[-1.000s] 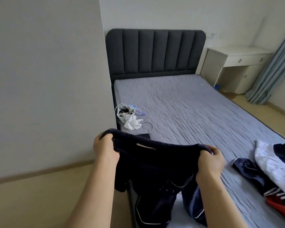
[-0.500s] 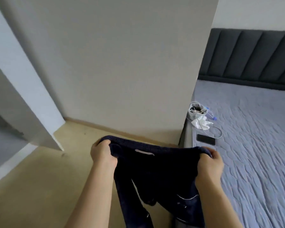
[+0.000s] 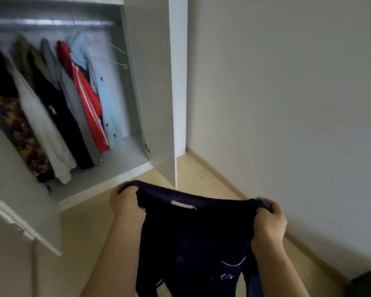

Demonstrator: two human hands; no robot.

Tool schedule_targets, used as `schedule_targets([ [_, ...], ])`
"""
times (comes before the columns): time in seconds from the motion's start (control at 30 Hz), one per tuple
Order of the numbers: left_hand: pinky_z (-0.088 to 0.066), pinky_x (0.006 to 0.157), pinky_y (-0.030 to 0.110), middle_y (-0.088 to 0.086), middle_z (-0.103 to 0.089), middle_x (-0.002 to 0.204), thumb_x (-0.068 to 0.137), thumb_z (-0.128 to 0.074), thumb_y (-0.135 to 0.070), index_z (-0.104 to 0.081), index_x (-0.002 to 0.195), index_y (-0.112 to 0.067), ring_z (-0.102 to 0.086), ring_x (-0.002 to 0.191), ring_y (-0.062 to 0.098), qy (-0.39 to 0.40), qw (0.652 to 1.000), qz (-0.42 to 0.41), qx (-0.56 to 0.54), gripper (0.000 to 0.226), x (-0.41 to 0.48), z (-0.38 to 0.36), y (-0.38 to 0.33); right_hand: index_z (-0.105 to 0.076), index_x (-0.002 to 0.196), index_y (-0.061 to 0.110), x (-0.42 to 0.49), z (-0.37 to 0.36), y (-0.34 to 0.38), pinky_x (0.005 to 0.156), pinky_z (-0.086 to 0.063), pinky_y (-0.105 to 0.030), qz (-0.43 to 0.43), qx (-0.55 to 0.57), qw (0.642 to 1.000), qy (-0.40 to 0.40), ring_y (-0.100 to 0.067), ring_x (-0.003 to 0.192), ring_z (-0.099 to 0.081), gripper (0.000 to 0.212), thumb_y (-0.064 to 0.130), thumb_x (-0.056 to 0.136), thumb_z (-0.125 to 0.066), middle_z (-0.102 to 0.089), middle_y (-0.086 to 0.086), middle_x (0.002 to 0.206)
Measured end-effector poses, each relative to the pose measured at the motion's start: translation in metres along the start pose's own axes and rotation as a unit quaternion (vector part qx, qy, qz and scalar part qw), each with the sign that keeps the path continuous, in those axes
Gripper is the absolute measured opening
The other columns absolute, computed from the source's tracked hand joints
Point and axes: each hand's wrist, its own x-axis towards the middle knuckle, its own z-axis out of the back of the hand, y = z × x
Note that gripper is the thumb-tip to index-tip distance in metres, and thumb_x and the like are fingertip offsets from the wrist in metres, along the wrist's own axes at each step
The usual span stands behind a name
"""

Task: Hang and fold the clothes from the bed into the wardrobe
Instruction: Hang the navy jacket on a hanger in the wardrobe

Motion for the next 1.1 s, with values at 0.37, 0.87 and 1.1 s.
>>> schedule_targets([
  [0.37,-0.046,0.060,0.030,0.019,-0.059,0.104,0.086,-0.045,0.011,-0.059,0.117,-0.002,-0.055,0.071,0.022,-0.116,0.982,-0.106,-0.106,0.036,0.138,0.048,-0.128,-0.059,0.094,0.012,-0.016,-0.250,-0.006,0.061,-0.044,-0.030,-0.007,-0.019,0.987,0.156,-0.019,0.068,-0.054,0.035,-0.012,0.082,-0.037,-0.057,-0.004,0.079],
  [0.87,-0.042,0.075,0.028,0.010,-0.043,0.070,0.092,-0.034,0.007,-0.054,0.091,-0.001,-0.047,0.062,0.028,-0.243,0.944,-0.193,-0.112,0.021,0.345,-0.065,-0.216,-0.064,0.077,0.014,0.111,-0.535,0.030,0.063,-0.043,-0.028,0.021,-0.131,0.914,0.384,-0.019,0.069,-0.055,0.031,-0.011,0.082,-0.045,-0.061,-0.005,0.077],
  [1.1,-0.050,0.077,0.038,0.017,-0.059,0.091,0.084,-0.044,0.006,-0.062,0.102,-0.003,-0.055,0.078,0.030,-0.333,0.910,-0.224,-0.100,0.027,0.402,-0.099,-0.257,-0.061,0.088,0.012,0.139,-0.650,0.031,0.055,-0.040,-0.031,0.002,-0.145,0.893,0.426,-0.028,0.066,-0.051,0.022,-0.005,0.082,-0.048,-0.060,-0.018,0.085],
])
